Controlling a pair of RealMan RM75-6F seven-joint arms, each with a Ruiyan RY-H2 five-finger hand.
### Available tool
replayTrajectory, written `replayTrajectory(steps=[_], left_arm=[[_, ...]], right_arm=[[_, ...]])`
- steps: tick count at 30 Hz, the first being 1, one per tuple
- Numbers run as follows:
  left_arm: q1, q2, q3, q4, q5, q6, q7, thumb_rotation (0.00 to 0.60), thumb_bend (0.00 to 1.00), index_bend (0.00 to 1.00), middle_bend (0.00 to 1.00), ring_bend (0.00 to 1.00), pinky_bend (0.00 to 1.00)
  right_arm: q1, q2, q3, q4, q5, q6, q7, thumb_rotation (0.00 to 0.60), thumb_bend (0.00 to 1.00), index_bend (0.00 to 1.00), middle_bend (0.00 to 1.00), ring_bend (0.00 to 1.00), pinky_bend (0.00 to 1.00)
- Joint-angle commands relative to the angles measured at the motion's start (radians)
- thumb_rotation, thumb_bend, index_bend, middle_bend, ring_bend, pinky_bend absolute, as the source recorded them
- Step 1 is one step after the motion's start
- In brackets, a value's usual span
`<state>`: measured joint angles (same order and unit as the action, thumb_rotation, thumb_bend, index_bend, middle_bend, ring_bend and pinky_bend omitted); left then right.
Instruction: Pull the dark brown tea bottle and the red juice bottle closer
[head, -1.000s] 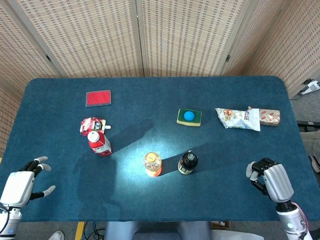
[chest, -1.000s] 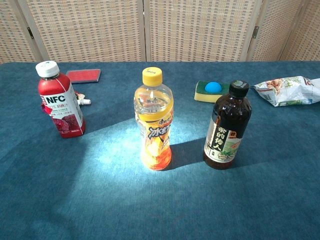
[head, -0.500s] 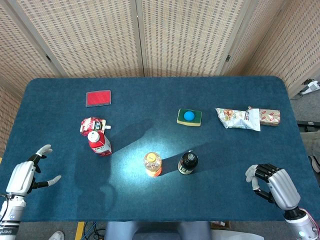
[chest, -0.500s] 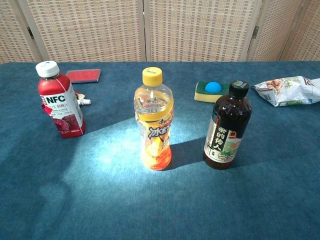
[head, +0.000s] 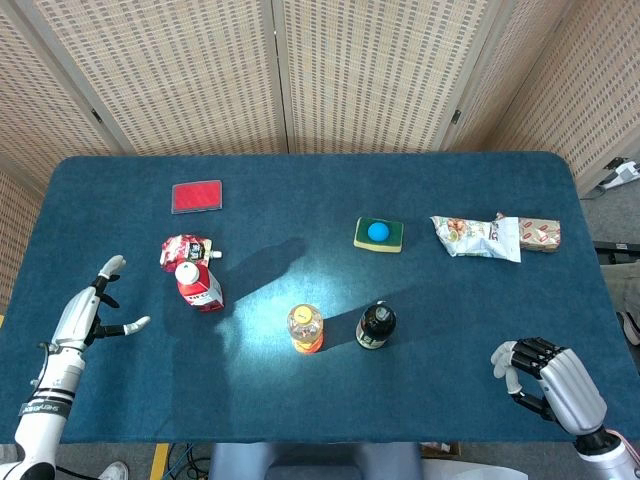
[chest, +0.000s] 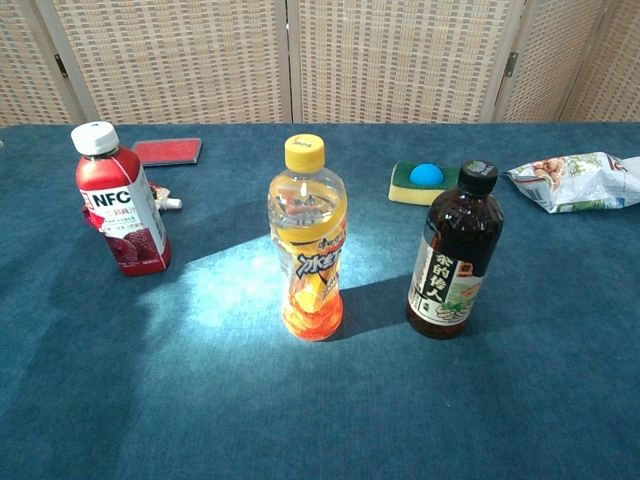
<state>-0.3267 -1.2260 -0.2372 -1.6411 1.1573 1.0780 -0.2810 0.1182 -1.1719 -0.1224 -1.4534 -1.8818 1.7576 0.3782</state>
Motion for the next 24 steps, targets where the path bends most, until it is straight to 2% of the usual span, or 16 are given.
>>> replayTrajectory(steps=[1,14,24], left_arm=[[-0.031,-0.018,-0.020,0.019,-0.037,-0.048,-0.037,0.600,0.07,0.03,0.07,0.12,0.37],[-0.094,-0.046,-0.058,0.037,-0.161,-0.162,-0.079,0.600,0.07,0.03,0.05,0.11,0.34],[-0.126,-0.091,-0.056,0.079,-0.161,-0.196,-0.095,0.600,0.07,0.03,0.05,0.11,0.33]], right_arm=[[0.000,-0.001,0.002,0.001,0.001,-0.005,-0.001,0.600,0.27,0.60,0.51,0.47,0.54],[0.000,-0.003,0.003,-0.003,-0.010,-0.023,-0.014,0.600,0.27,0.60,0.51,0.47,0.52],[0.003,-0.004,-0.002,-0.004,-0.020,-0.042,-0.019,0.600,0.27,0.60,0.51,0.47,0.52]])
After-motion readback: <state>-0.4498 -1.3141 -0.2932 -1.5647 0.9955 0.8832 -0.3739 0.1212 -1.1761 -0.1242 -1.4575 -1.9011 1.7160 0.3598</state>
